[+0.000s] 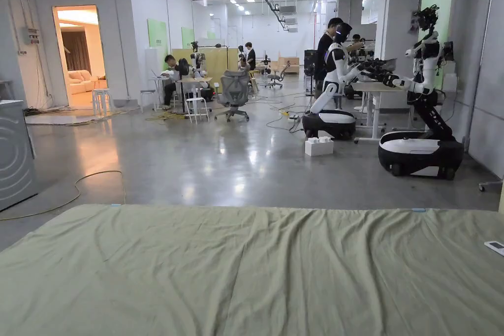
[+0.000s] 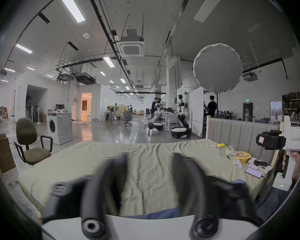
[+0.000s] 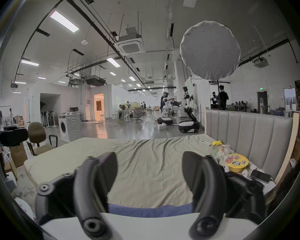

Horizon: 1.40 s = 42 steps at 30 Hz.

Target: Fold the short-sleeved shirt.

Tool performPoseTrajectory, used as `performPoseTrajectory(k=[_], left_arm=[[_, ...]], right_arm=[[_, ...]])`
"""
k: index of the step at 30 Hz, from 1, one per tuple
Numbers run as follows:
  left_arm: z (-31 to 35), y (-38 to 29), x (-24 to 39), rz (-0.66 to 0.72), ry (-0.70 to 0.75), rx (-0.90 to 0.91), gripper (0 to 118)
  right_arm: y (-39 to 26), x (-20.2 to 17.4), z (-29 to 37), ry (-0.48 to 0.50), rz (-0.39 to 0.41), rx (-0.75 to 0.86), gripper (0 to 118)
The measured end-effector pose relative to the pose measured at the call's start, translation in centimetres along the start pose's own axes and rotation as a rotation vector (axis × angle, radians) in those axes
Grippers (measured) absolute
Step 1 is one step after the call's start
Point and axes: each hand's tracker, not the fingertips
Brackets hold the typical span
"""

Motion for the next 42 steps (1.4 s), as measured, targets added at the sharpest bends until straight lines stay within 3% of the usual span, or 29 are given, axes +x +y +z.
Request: performPoseTrajectory(k=[3, 6, 7, 16, 24, 28, 29, 30, 31, 32, 33, 34, 38, 42], left_arm=[[0.0, 0.1, 0.0, -0.016, 0.013, -0.003, 3], [-0.1, 0.3, 0.0, -0.012, 0.0, -0.01, 0], [-0.1, 0.3, -0.1, -0.013, -0.01, -0.017, 0], [-0.7, 0.3, 0.4, -0.017, -0.056, -0.028, 0], [-1.1, 0.1, -0.6, 0.032, -0.067, -0.036, 0], [-1.9, -1.1, -3.1, 0.215, -0.094, -0.046, 0], [-2.6, -2.2, -4.4, 0.266, -0.081, -0.063, 2], [-3.3, -3.3, -5.6, 0.29, -0.063, -0.094, 19], [-3.9, -4.7, -6.9, 0.315, -0.059, -0.126, 43], [-4.6, -6.2, -8.1, 0.357, -0.06, -0.167, 71], [-5.4, -7.8, -9.3, 0.411, -0.067, -0.232, 98], [-6.4, -9.8, -10.4, 0.468, -0.098, -0.312, 106], [-11.2, -18.7, -14.1, 0.708, -0.278, -0.578, 106], [-14.6, -25.2, -17.0, 0.928, -0.183, -0.686, 105]], right_arm=[[0.0, -0.1, 0.0, 0.006, -0.028, -0.009, 7], [0.3, -0.1, -0.1, 0.003, -0.046, -0.027, 0], [-0.1, 0.0, -0.3, 0.022, -0.092, -0.075, 0], [0.4, -1.1, -0.3, 0.026, 0.002, -0.034, 0], [0.0, -1.4, -0.8, 0.03, 0.022, -0.055, 0], [-0.8, -1.5, -1.3, 0.043, 0.016, -0.075, 0], [-1.7, -1.4, -1.5, 0.055, 0.023, -0.08, 0], [-2.6, -1.2, -1.7, 0.071, 0.037, -0.125, 0], [-3.6, -1.1, -1.8, 0.055, 0.005, -0.207, 0], [-4.0, -1.1, -1.8, 0.052, 0.024, -0.194, 0], [-4.7, -1.1, -1.6, 0.061, -0.008, -0.221, 0], [-5.1, -1.0, -1.5, 0.074, -0.031, -0.244, 0], [-6.7, -1.3, -1.6, 0.062, -0.029, -0.31, 0], [-7.7, -1.0, -1.4, 0.051, -0.048, -0.358, 0]])
